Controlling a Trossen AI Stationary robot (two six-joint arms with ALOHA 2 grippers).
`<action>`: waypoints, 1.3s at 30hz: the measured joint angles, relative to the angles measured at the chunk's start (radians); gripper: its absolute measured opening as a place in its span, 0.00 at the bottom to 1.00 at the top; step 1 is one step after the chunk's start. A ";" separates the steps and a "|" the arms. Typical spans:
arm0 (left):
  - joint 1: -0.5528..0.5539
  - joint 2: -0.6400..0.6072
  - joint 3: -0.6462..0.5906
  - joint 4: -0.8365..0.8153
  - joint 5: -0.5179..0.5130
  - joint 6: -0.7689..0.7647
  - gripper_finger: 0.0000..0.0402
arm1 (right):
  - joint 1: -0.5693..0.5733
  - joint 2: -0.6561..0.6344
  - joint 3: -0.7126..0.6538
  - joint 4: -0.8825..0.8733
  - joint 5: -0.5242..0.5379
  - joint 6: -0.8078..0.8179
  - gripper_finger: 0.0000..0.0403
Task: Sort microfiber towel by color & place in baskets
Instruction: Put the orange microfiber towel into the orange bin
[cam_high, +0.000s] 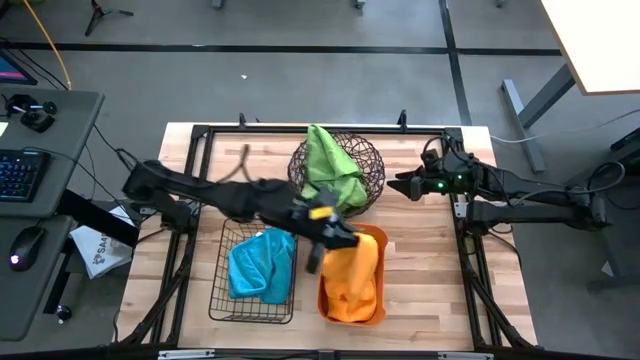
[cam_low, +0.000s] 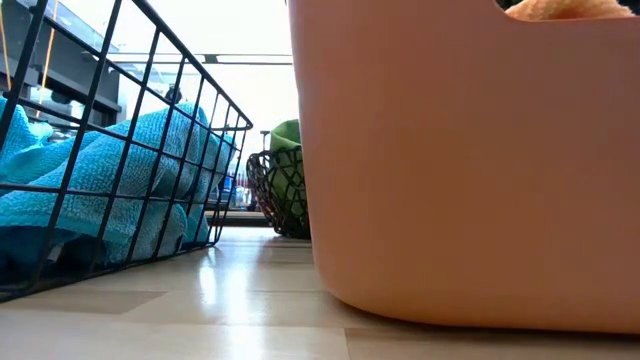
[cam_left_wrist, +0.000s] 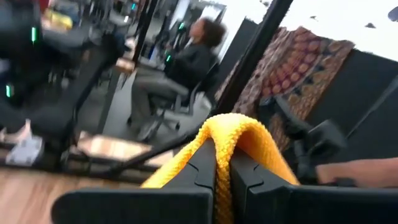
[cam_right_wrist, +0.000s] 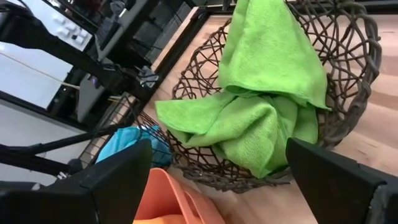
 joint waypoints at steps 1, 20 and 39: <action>0.005 0.020 0.000 0.003 0.003 -0.011 0.00 | 0.000 0.000 0.000 -0.002 0.000 0.000 0.91; 0.072 0.110 -0.149 -0.246 0.255 -0.041 0.00 | 0.000 -0.001 0.000 -0.024 -0.002 -0.052 0.91; 0.130 0.077 -0.143 -0.413 0.285 0.062 0.00 | 0.000 0.001 0.000 -0.033 0.123 -0.071 0.91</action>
